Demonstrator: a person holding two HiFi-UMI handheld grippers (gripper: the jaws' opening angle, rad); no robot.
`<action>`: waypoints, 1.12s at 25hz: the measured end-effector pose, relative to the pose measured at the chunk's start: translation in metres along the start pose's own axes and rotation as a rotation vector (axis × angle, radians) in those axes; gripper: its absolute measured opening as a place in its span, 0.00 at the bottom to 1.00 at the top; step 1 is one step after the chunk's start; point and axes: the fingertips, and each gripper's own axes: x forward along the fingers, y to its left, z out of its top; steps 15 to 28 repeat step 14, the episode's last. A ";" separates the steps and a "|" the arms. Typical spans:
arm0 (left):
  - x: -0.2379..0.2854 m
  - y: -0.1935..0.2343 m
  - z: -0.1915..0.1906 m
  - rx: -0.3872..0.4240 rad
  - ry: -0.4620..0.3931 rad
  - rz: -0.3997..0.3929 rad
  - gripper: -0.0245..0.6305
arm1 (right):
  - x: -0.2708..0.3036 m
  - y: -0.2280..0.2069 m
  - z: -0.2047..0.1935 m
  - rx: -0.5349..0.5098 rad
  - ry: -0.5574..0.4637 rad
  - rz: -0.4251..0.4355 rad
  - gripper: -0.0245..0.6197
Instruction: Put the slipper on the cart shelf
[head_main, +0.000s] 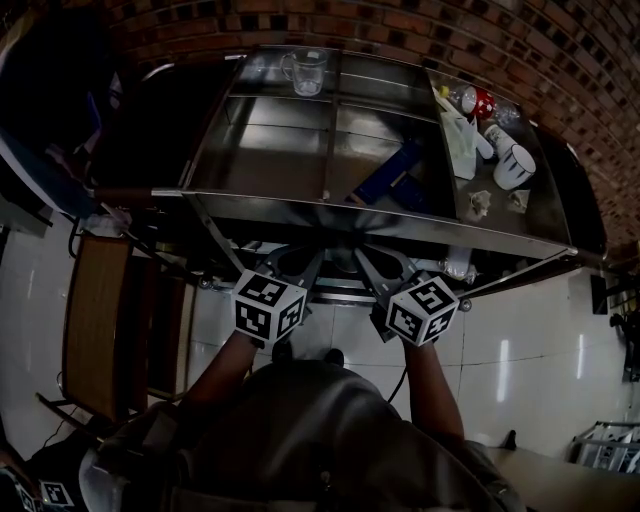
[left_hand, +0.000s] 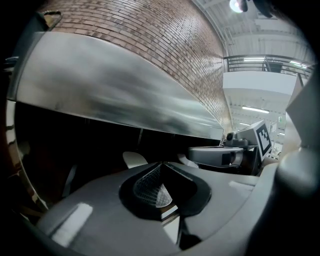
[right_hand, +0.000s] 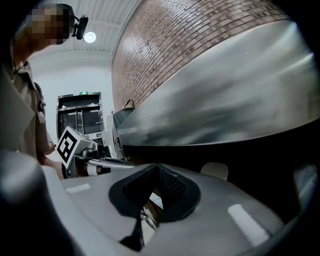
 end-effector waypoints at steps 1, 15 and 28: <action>0.001 -0.001 0.000 0.000 -0.001 -0.001 0.05 | 0.000 0.000 0.000 0.002 -0.001 0.001 0.04; 0.002 -0.005 0.001 -0.005 -0.006 -0.003 0.05 | -0.002 0.002 -0.001 0.001 0.009 0.019 0.04; 0.002 -0.005 0.001 -0.005 -0.006 -0.003 0.05 | -0.002 0.002 -0.001 0.001 0.009 0.019 0.04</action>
